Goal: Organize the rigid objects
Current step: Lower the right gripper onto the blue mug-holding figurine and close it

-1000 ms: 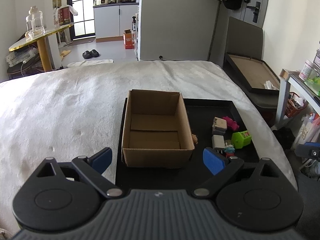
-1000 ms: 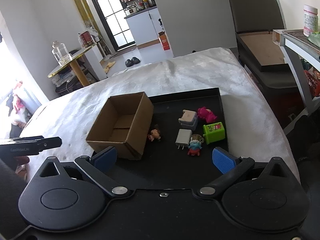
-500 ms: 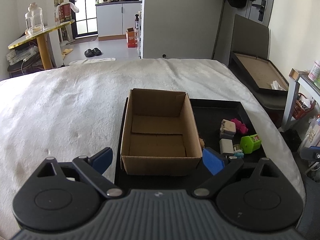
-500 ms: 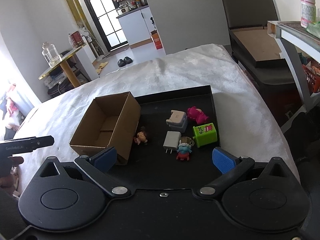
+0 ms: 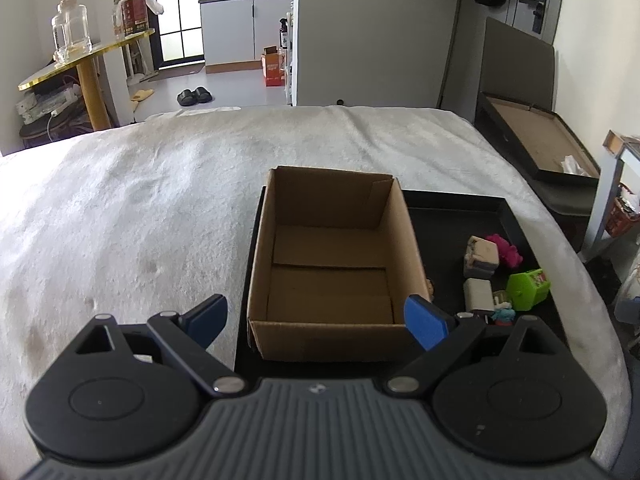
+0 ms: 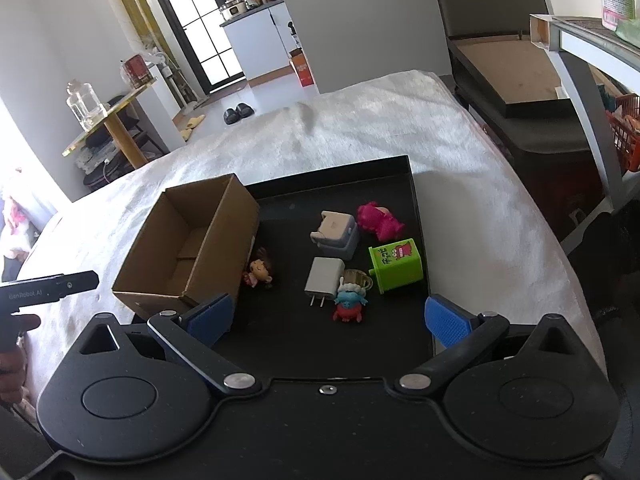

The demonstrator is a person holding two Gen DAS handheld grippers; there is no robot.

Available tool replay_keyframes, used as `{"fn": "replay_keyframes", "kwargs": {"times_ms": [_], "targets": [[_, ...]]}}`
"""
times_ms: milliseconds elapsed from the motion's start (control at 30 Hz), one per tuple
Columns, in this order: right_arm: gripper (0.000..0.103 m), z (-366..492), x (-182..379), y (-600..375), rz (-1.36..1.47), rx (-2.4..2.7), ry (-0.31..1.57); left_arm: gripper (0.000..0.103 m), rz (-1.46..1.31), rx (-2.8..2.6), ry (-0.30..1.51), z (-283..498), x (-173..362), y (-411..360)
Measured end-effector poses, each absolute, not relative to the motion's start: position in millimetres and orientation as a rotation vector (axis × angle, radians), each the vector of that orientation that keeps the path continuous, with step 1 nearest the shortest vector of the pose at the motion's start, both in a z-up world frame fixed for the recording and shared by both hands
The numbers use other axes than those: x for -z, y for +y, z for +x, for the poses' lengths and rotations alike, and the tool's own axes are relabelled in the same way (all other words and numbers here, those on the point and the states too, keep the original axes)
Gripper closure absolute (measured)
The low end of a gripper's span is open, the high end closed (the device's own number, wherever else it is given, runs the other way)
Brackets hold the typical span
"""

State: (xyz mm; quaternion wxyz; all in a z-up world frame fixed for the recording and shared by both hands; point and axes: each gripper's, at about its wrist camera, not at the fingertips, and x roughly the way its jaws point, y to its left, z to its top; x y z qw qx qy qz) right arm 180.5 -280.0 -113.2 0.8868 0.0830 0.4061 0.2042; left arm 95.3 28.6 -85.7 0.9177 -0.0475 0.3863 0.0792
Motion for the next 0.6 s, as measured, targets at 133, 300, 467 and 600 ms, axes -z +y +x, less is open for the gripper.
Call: {"fn": "replay_keyframes", "kwargs": {"times_ms": [133,300,467,600], "targets": [[0.0,187,122,-278,0.17,-0.423,0.858,0.008,-0.1,-0.187,0.796,105,92,33],[0.0,198,137,-273,0.172,-0.412,0.892,0.008,-0.105,-0.216,0.804,114,101,37],[0.0,209,153,-267,0.183,-0.409,0.923,0.008,-0.094,-0.223,0.826,124,114,41],[0.0,217,165,-260,0.194,-0.405,0.94,0.008,-0.091,-0.243,0.84,130,123,44]]}}
